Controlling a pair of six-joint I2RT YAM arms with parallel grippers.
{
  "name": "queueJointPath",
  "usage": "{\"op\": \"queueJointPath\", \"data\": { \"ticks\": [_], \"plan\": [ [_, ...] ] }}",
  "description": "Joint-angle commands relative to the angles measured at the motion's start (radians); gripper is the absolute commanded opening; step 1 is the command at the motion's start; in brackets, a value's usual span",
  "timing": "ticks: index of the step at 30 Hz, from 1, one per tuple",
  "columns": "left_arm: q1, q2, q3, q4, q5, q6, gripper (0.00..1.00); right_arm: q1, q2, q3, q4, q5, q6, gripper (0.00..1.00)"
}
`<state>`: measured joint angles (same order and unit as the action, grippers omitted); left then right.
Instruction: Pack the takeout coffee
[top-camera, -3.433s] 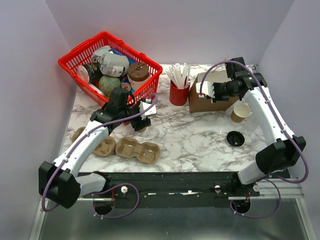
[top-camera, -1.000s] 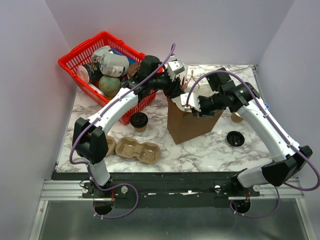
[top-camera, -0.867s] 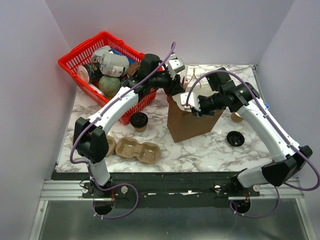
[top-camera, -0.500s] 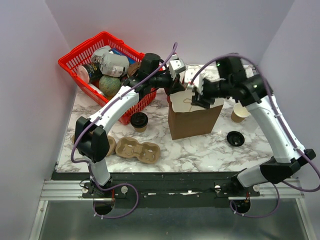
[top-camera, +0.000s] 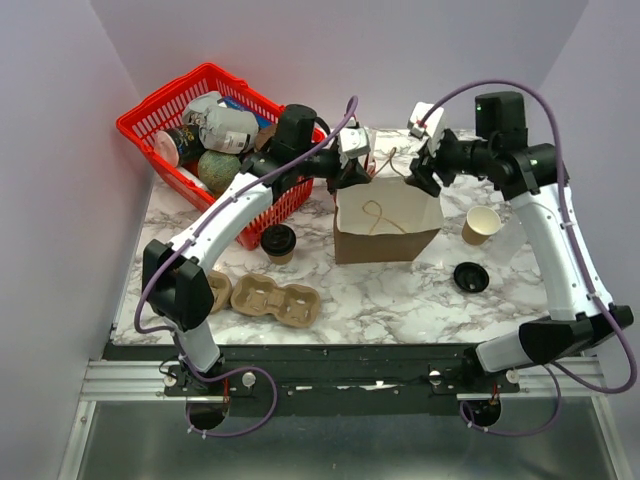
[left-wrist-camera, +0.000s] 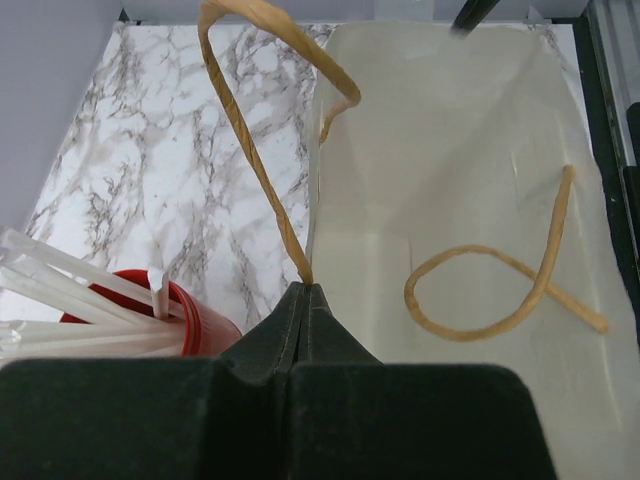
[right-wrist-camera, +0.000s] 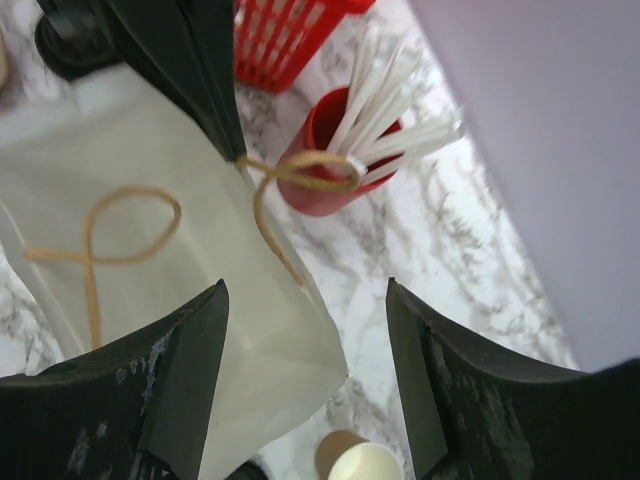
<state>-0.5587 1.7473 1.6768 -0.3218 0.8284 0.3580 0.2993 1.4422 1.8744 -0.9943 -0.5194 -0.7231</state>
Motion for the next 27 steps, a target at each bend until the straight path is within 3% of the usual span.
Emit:
{"op": "queueJointPath", "data": {
  "ticks": [1,20,23,27],
  "plan": [
    [-0.007,-0.061,0.001,-0.023,0.083,0.091,0.0,-0.019,0.009,-0.101,-0.049,-0.034,-0.125,0.73],
    [-0.015,-0.072,-0.012,-0.017,0.112,0.096,0.0,-0.019,0.09,-0.149,0.003,-0.085,-0.213,0.71],
    [-0.014,-0.074,-0.014,-0.017,0.117,0.107,0.0,-0.017,0.116,-0.143,-0.015,-0.09,-0.226,0.64],
    [-0.014,-0.072,-0.011,-0.017,0.114,0.107,0.0,-0.019,0.158,-0.095,-0.079,-0.12,-0.246,0.37]
  ]
}}
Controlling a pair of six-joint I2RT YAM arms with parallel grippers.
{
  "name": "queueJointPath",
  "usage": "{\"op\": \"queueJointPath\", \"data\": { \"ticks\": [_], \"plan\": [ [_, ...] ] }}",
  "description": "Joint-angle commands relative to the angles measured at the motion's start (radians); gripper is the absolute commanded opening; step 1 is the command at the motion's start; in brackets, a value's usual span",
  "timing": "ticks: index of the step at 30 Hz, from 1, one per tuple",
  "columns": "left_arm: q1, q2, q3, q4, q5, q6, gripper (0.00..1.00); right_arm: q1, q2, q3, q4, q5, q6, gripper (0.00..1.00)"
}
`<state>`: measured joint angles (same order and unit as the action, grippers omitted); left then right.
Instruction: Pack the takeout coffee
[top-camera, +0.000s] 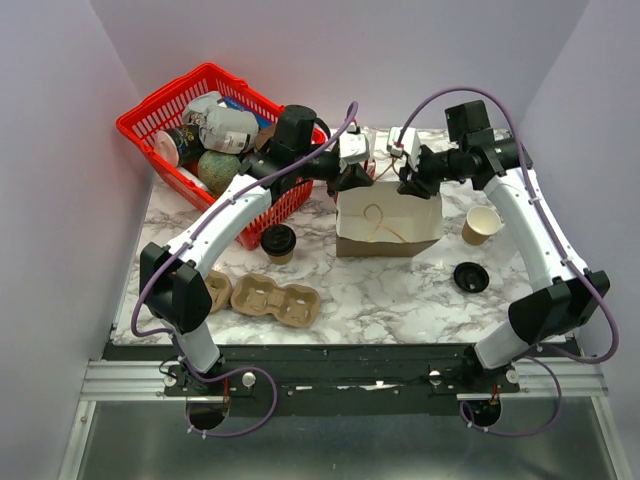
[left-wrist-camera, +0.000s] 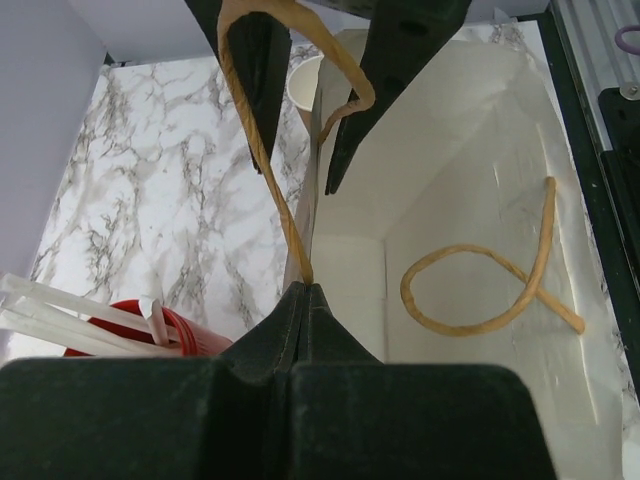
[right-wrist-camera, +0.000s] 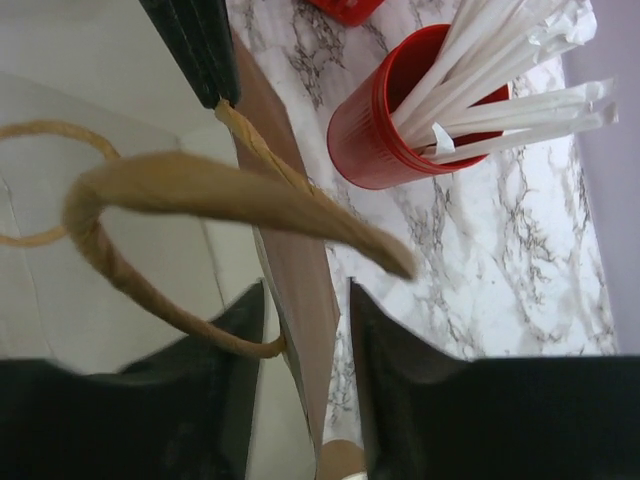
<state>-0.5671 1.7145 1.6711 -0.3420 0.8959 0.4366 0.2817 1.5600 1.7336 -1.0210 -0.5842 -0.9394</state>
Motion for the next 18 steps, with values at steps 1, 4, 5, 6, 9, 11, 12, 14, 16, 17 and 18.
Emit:
{"op": "queueJointPath", "data": {
  "ticks": [1,4,5,6,9,11,12,14,16,17,18],
  "plan": [
    [-0.005,-0.041,-0.007,0.009,0.043,0.024,0.04,0.001,0.058,0.052,-0.063,-0.055,-0.03,0.32],
    [-0.007,-0.056,-0.01,0.038,0.011,-0.022,0.39,0.001,0.069,0.069,-0.076,-0.048,-0.013,0.18],
    [-0.005,-0.065,-0.014,0.047,0.002,-0.039,0.43,0.001,0.071,0.072,-0.065,-0.04,0.0,0.12],
    [-0.005,-0.094,-0.028,0.055,-0.029,-0.07,0.47,-0.001,0.069,0.073,-0.054,-0.031,0.02,0.02],
    [0.001,-0.176,-0.091,0.087,-0.037,-0.105,0.55,0.001,0.04,0.049,-0.018,-0.014,0.065,0.01],
    [0.001,-0.222,-0.146,0.135,-0.028,-0.127,0.59,0.001,0.023,0.018,0.008,0.001,0.088,0.01],
    [-0.002,-0.255,-0.193,0.155,-0.016,-0.131,0.59,0.001,0.015,0.014,0.009,0.006,0.09,0.01],
    [-0.005,-0.277,-0.229,0.172,0.014,-0.148,0.61,0.001,0.014,0.006,0.015,0.027,0.1,0.01],
    [-0.013,-0.271,-0.234,0.152,0.029,-0.153,0.61,0.001,0.006,-0.005,0.027,0.047,0.122,0.01],
    [-0.013,-0.259,-0.223,0.126,0.032,-0.16,0.61,0.001,0.006,-0.006,0.038,0.055,0.131,0.01],
    [-0.013,-0.23,-0.208,0.109,0.032,-0.17,0.61,0.001,0.003,-0.006,0.044,0.058,0.14,0.01]
  ]
}}
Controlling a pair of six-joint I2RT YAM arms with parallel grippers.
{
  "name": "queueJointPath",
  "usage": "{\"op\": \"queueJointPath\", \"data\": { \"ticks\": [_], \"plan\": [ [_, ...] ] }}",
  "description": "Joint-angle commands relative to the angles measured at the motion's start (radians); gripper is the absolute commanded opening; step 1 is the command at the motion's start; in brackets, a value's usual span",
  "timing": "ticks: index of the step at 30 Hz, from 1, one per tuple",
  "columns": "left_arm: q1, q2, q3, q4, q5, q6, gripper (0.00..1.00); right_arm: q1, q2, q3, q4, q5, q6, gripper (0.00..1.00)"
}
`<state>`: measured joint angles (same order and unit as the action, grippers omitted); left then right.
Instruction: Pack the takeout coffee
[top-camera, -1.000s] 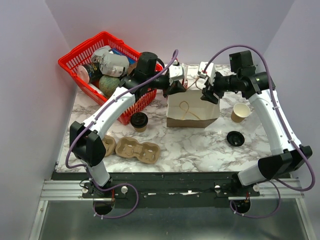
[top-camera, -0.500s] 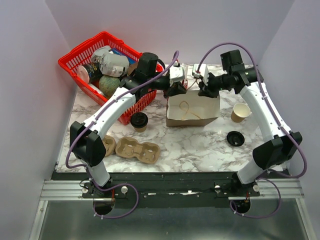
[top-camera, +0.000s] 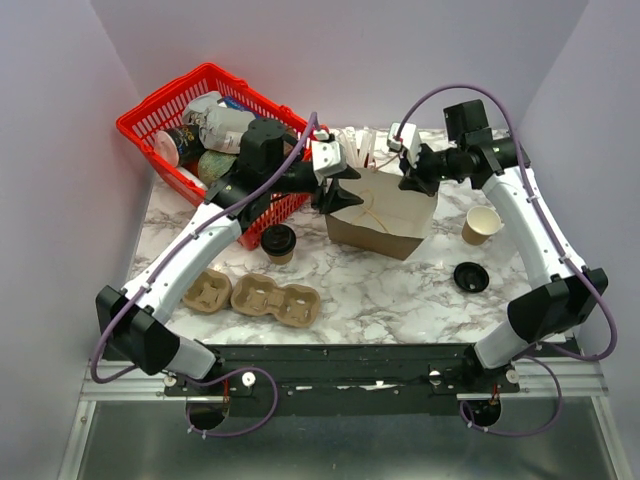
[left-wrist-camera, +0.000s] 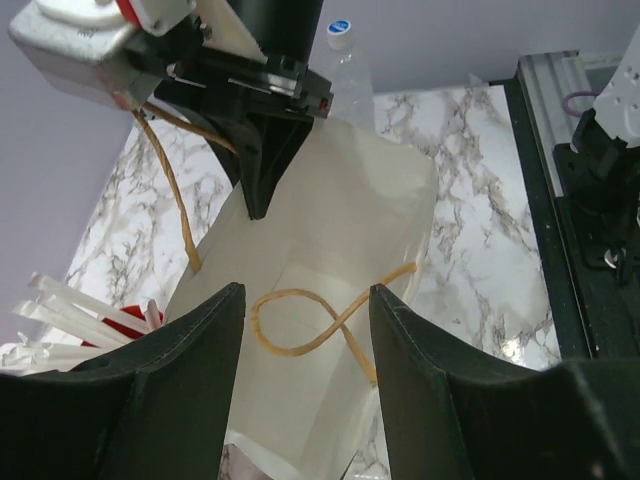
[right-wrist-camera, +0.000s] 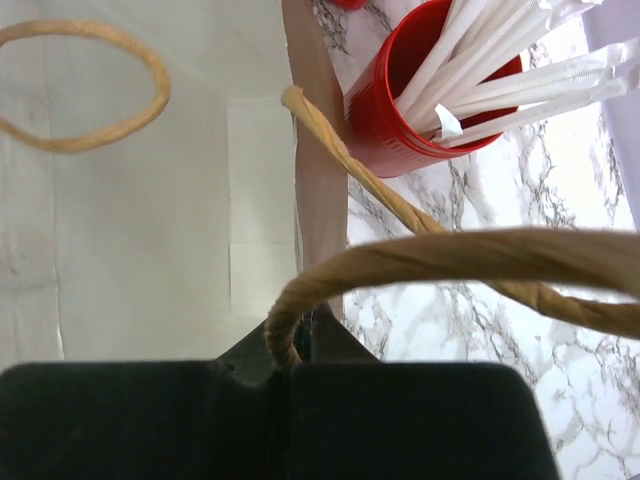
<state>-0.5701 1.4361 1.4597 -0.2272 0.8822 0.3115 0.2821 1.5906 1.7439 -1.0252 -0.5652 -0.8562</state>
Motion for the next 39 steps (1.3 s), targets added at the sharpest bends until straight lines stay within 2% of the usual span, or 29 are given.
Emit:
{"op": "queueJointPath", "data": {
  "ticks": [1,4,7,10,14,19,28,30,31,36,37,39],
  "plan": [
    [-0.014,0.066,0.043,-0.023,0.047,-0.051,0.61,0.002,-0.029,-0.017,0.056,0.05,0.077,0.01],
    [-0.033,0.128,0.128,-0.092,-0.015,-0.087,0.61,0.003,-0.038,-0.015,0.071,0.065,0.092,0.0],
    [-0.04,0.164,0.163,-0.084,-0.095,-0.17,0.6,0.006,-0.052,-0.026,0.093,0.093,0.106,0.01],
    [-0.047,0.196,0.198,-0.072,-0.112,-0.224,0.59,0.011,-0.069,-0.041,0.111,0.114,0.111,0.01],
    [-0.06,0.245,0.263,-0.153,-0.134,-0.236,0.57,0.014,-0.08,-0.058,0.132,0.139,0.118,0.0],
    [-0.07,0.28,0.272,-0.179,-0.172,-0.259,0.53,0.015,-0.089,-0.064,0.14,0.146,0.124,0.01],
    [-0.077,0.31,0.272,-0.187,-0.175,-0.302,0.55,0.017,-0.096,-0.075,0.143,0.148,0.125,0.01],
    [-0.079,0.32,0.275,-0.187,-0.163,-0.304,0.5,0.017,-0.098,-0.076,0.143,0.146,0.125,0.01],
    [-0.079,0.325,0.28,-0.19,-0.157,-0.304,0.39,0.017,-0.096,-0.078,0.143,0.148,0.125,0.01],
    [-0.079,0.322,0.281,-0.172,-0.054,-0.302,0.11,0.017,-0.095,-0.086,0.154,0.162,0.132,0.0],
    [-0.077,0.316,0.272,-0.163,-0.026,-0.305,0.0,0.017,-0.096,-0.087,0.158,0.168,0.135,0.01],
    [-0.077,0.291,0.261,-0.143,-0.017,-0.307,0.0,0.017,-0.095,-0.093,0.172,0.194,0.141,0.01]
  ]
}}
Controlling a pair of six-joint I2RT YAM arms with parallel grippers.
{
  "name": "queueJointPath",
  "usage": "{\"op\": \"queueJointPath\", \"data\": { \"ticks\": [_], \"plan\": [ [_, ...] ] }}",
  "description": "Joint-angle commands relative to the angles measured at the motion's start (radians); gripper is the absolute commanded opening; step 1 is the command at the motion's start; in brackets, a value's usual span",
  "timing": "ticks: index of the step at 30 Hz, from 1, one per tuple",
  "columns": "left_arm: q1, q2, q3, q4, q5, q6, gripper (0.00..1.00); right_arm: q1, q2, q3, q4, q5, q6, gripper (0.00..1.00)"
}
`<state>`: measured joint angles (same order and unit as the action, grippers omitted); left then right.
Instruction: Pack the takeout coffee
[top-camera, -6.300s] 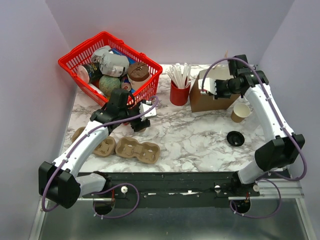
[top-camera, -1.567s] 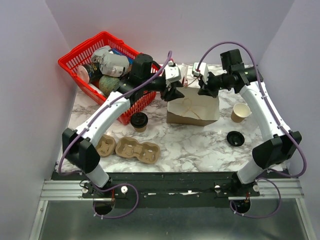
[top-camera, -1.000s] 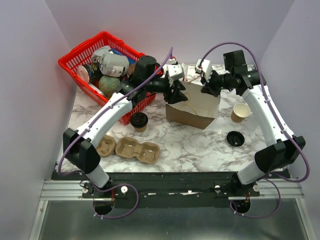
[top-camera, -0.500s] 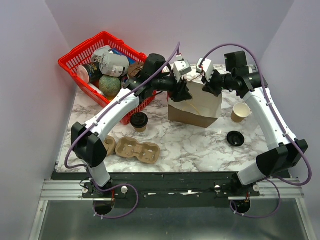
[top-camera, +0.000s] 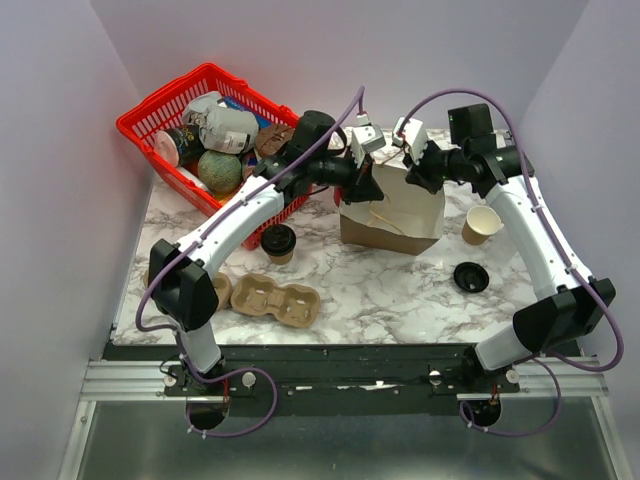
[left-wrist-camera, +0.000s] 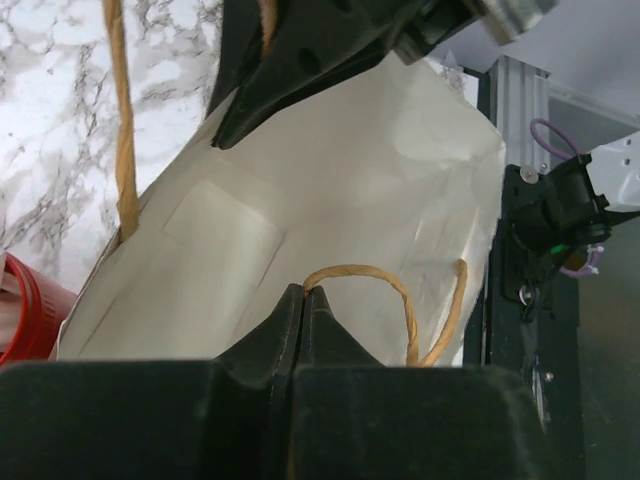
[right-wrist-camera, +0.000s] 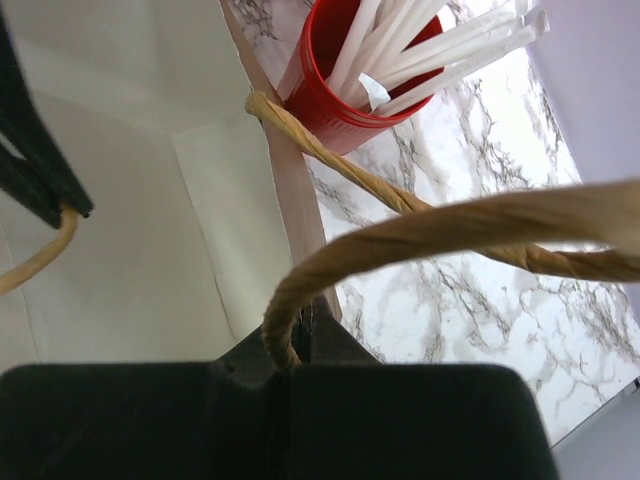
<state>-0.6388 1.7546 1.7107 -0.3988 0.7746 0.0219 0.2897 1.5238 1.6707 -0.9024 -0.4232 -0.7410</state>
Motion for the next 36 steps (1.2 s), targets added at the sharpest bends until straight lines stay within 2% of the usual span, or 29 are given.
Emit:
{"op": "queueJointPath", "data": {
  "ticks": [1,6,10,16,19,22,25,28,30,34,36],
  "plan": [
    [-0.009,-0.039,-0.003,0.037,0.089,-0.042,0.0,0.009,-0.028,-0.023,0.056,0.061,0.031,0.01],
    [-0.01,-0.163,-0.075,0.072,0.051,-0.054,0.0,0.009,-0.033,-0.045,0.1,0.133,0.072,0.01],
    [-0.012,-0.259,-0.205,0.083,0.06,-0.028,0.0,0.009,-0.024,-0.054,0.117,0.162,0.095,0.01],
    [-0.033,-0.371,-0.396,0.06,0.063,0.188,0.0,0.009,-0.001,-0.034,0.126,0.192,0.124,0.01],
    [-0.062,-0.406,-0.469,0.101,0.043,0.233,0.09,0.009,0.007,-0.023,0.123,0.189,0.138,0.01],
    [-0.094,-0.422,-0.52,0.144,0.009,0.271,0.13,0.009,0.007,-0.022,0.122,0.187,0.147,0.01],
    [-0.117,-0.426,-0.568,0.19,-0.021,0.245,0.2,0.009,0.003,-0.031,0.12,0.193,0.152,0.01],
    [-0.134,-0.435,-0.602,0.222,-0.063,0.236,0.33,0.009,-0.011,-0.042,0.123,0.198,0.154,0.0],
    [-0.14,-0.432,-0.605,0.229,-0.075,0.24,0.35,0.009,-0.019,-0.049,0.123,0.196,0.155,0.0],
    [-0.142,-0.426,-0.564,0.187,-0.077,0.28,0.42,0.009,-0.028,-0.057,0.126,0.198,0.149,0.01],
    [-0.14,-0.432,-0.534,0.088,-0.072,0.334,0.45,0.009,-0.034,-0.061,0.128,0.202,0.146,0.01]
  ]
}}
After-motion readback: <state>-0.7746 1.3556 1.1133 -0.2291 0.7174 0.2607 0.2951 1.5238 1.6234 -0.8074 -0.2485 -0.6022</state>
